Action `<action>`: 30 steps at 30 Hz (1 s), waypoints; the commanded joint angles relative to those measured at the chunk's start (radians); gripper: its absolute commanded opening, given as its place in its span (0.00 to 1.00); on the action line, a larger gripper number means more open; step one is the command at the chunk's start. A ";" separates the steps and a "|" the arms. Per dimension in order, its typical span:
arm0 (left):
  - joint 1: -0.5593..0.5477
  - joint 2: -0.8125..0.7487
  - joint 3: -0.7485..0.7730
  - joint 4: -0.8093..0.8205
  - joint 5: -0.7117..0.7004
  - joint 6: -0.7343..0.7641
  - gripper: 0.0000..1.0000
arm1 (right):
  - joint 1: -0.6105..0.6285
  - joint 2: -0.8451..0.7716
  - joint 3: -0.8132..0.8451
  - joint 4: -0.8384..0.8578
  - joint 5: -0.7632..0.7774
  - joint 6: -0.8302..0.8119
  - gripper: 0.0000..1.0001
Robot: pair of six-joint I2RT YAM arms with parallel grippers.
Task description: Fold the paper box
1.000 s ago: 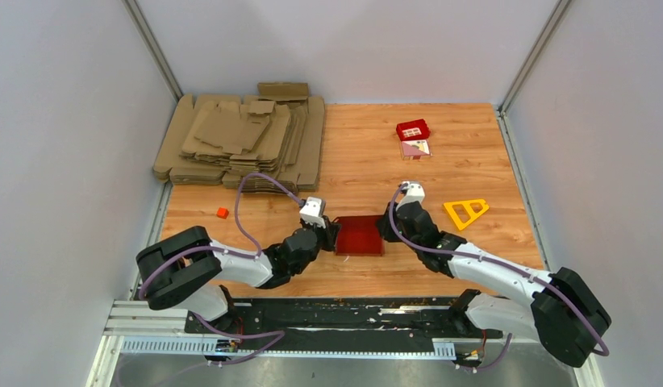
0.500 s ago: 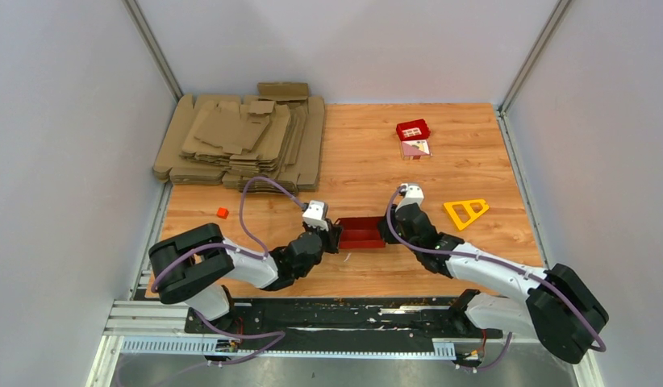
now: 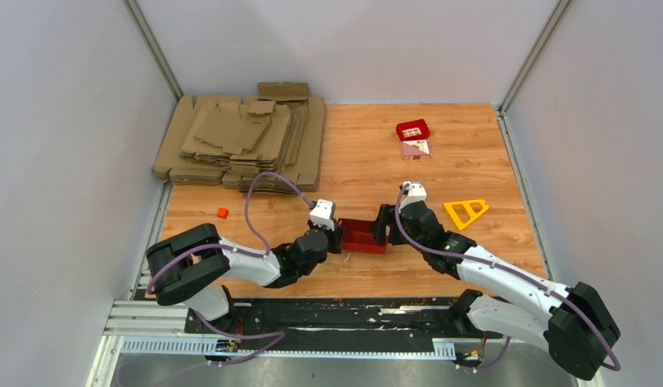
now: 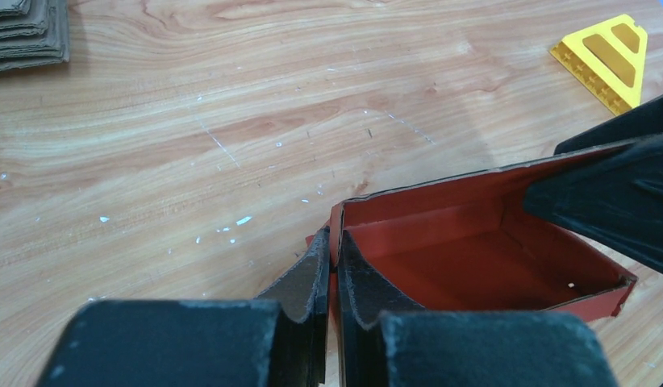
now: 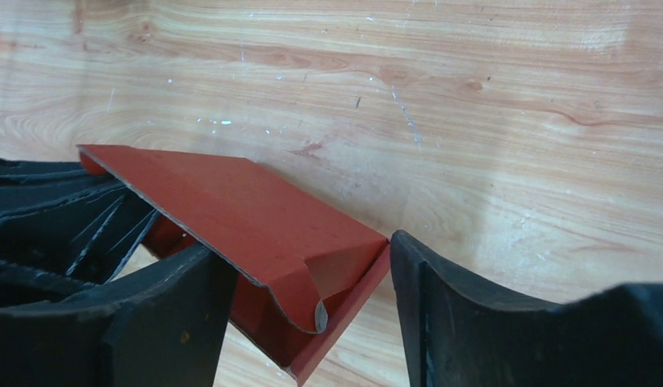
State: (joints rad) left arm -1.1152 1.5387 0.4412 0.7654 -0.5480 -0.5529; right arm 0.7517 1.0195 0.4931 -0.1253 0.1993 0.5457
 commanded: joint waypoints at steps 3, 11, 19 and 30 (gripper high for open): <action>-0.011 -0.012 0.017 -0.053 -0.003 0.059 0.09 | 0.005 -0.093 0.055 -0.141 -0.089 -0.004 0.81; -0.012 -0.011 0.009 -0.015 0.017 0.107 0.08 | 0.005 -0.178 0.150 -0.216 -0.255 -0.128 0.99; -0.013 0.010 -0.017 0.097 0.107 0.123 0.08 | 0.007 0.035 0.359 -0.415 -0.285 -0.347 0.81; -0.013 0.058 -0.077 0.257 0.178 0.151 0.08 | 0.060 0.125 0.310 -0.385 -0.266 -0.348 0.57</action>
State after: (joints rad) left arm -1.1198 1.5822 0.3870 0.9527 -0.4118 -0.4389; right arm 0.7746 1.1179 0.8043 -0.4995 -0.0952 0.2222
